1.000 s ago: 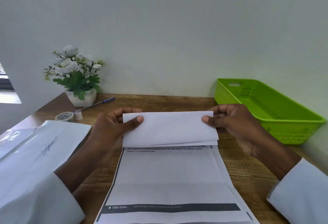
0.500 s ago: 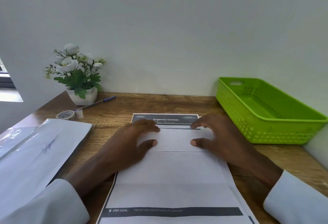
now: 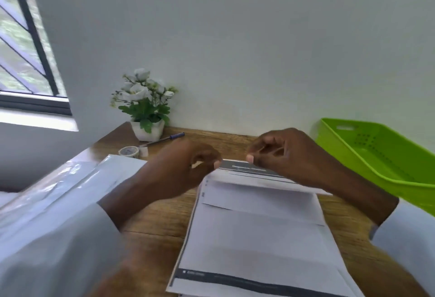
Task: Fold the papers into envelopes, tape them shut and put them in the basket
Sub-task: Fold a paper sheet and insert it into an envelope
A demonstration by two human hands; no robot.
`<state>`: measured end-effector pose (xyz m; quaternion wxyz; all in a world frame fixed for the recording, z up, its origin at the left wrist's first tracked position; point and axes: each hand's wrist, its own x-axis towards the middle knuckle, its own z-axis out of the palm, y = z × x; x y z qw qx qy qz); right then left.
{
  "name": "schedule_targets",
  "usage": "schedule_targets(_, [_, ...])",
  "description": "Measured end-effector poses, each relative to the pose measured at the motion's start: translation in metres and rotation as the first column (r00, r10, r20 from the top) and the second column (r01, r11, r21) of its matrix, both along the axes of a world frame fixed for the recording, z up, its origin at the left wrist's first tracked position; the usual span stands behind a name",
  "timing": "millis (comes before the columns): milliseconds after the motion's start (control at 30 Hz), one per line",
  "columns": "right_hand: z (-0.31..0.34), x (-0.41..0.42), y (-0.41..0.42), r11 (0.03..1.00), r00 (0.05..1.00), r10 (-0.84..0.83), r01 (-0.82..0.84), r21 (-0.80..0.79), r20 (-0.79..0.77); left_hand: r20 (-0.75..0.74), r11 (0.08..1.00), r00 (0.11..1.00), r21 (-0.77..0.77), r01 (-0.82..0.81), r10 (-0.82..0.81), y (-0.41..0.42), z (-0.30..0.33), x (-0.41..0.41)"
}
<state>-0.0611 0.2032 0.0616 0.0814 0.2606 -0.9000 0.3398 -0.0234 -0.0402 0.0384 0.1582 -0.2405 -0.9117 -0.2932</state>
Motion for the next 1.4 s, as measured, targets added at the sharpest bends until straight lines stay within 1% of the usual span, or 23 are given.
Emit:
schedule_targets(67, [0.016,-0.006,-0.022,0.996,0.997,0.081,-0.081,0.039,-0.006,-0.010,0.996,0.999,0.070,-0.048,0.049,-0.020,0.011,0.003])
schedule_targets(167, [0.031,-0.017,-0.059,0.969,0.979,0.204,-0.199,0.147,-0.021,-0.041,0.964,0.975,0.168,-0.208,0.218,-0.060,0.022,0.005])
schedule_targets(200, [0.033,-0.021,-0.073,0.954,0.969,0.248,-0.242,0.176,-0.013,-0.065,0.941,0.951,0.183,-0.286,0.301,-0.075,0.022,0.006])
schedule_targets(267, [0.028,-0.030,-0.100,0.923,0.944,0.329,-0.324,0.209,0.012,-0.059,0.877,0.885,0.178,-0.446,0.462,-0.100,0.014,0.007])
schedule_targets(333, [0.015,-0.036,-0.124,0.893,0.919,0.392,-0.392,0.220,0.045,-0.020,0.819,0.821,0.077,-0.568,0.571,-0.114,-0.002,0.010])
schedule_targets(400, [-0.002,-0.043,-0.147,0.880,0.906,0.418,-0.421,0.218,0.064,0.053,0.760,0.759,-0.078,-0.645,0.649,-0.123,-0.020,0.013])
schedule_targets(467, [-0.020,-0.048,-0.165,0.906,0.924,0.382,-0.382,0.183,0.038,0.105,0.686,0.683,-0.230,-0.691,0.723,-0.128,-0.034,0.013])
schedule_targets(500, [-0.029,-0.049,-0.171,0.926,0.937,0.349,-0.348,0.144,0.025,0.121,0.661,0.656,-0.269,-0.701,0.745,-0.129,-0.039,0.013])
schedule_targets(600, [-0.050,-0.051,-0.185,0.956,0.957,0.284,-0.288,0.052,0.063,0.129,0.639,0.632,-0.284,-0.715,0.764,-0.125,-0.049,0.012])
schedule_targets(700, [-0.063,-0.046,-0.190,0.969,0.956,0.245,-0.249,0.004,0.161,0.124,0.646,0.644,-0.311,-0.697,0.755,-0.121,-0.054,0.012])
schedule_targets(800, [-0.067,-0.043,-0.193,0.972,0.943,0.227,-0.202,-0.123,0.242,0.133,0.668,0.661,-0.277,-0.691,0.739,-0.120,-0.052,0.011])
schedule_targets(867, [-0.068,-0.040,-0.192,0.954,0.901,0.249,-0.166,-0.249,0.354,0.116,0.683,0.677,-0.220,-0.696,0.727,-0.120,-0.052,0.011])
schedule_targets(933, [-0.070,-0.037,-0.189,0.932,0.858,0.270,-0.119,-0.342,0.436,0.093,0.704,0.698,-0.139,-0.697,0.710,-0.119,-0.053,0.011])
schedule_targets(1033, [-0.068,-0.036,-0.185,0.898,0.785,0.323,-0.077,-0.434,0.529,0.048,0.716,0.715,0.002,-0.698,0.697,-0.118,-0.053,0.011])
schedule_targets(1100, [-0.065,-0.037,-0.184,0.872,0.732,0.382,-0.082,-0.483,0.564,0.016,0.707,0.711,0.088,-0.702,0.703,-0.117,-0.051,0.011])
schedule_targets(1167, [-0.064,-0.037,-0.184,0.860,0.738,0.394,-0.085,-0.504,0.547,-0.021,0.701,0.704,0.127,-0.702,0.710,-0.116,-0.050,0.011])
schedule_targets(1267, [-0.067,-0.034,-0.186,0.879,0.861,0.315,-0.105,-0.465,0.400,-0.041,0.705,0.708,0.139,-0.695,0.705,-0.114,-0.049,0.013])
schedule_targets(1300, [-0.067,-0.033,-0.187,0.878,0.884,0.311,-0.127,-0.463,0.348,-0.043,0.707,0.709,0.136,-0.694,0.704,-0.114,-0.049,0.014])
schedule_targets(1400, [-0.066,-0.032,-0.189,0.852,0.893,0.341,-0.163,-0.497,0.293,-0.051,0.712,0.714,0.142,-0.687,0.699,-0.114,-0.049,0.015])
